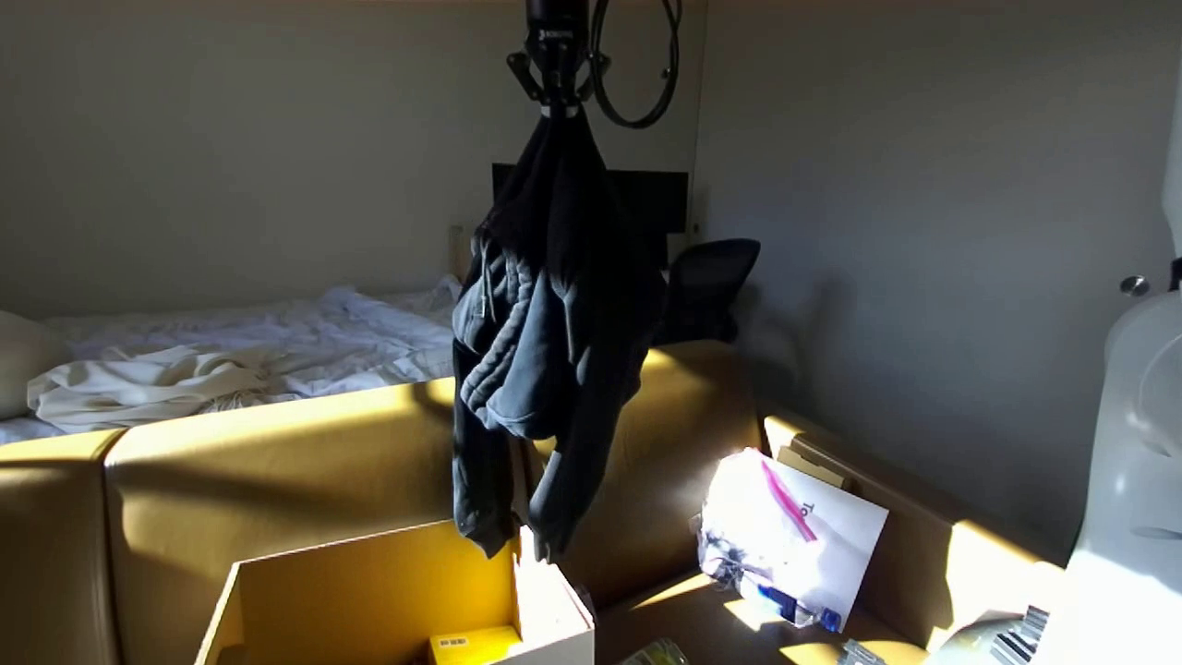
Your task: Take the hoodie from the box and put it on the table
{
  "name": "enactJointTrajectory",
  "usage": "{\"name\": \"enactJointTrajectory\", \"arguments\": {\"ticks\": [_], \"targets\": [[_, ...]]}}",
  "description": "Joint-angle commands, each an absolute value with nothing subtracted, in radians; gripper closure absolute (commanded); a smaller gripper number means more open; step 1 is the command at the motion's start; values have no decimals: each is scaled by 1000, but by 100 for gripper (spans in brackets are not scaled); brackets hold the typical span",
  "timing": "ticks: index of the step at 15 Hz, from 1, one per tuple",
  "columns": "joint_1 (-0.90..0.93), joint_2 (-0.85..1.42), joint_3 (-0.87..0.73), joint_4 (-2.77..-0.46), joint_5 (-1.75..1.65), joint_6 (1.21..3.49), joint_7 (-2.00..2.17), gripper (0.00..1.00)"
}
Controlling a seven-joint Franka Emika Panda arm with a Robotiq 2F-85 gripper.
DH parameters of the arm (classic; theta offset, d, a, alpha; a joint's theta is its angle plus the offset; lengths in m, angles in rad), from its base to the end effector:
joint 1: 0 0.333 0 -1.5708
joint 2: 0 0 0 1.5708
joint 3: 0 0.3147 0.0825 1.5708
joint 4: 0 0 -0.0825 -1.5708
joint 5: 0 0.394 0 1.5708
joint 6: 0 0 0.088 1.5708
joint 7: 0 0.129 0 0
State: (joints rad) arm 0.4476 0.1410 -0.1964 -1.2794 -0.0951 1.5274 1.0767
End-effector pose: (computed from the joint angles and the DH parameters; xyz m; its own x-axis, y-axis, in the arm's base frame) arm 0.5851 0.1475 0.6572 0.6630 -0.7317 0.1587 -0.7362 -0.6756 -0.0392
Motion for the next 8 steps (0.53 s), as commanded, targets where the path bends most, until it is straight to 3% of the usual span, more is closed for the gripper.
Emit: {"name": "enactJointTrajectory", "arguments": {"ticks": [1,4,5,8], "targets": [[423,-45,-246,-1457,-131,1487,1191,92],[384,-149,-305,-1564,-144,1449,1256,92],[229,-177,-194,-1594,-149,1439,1270,92],[74,-277,-185,-1740,-193,1545,1221,92]]}}
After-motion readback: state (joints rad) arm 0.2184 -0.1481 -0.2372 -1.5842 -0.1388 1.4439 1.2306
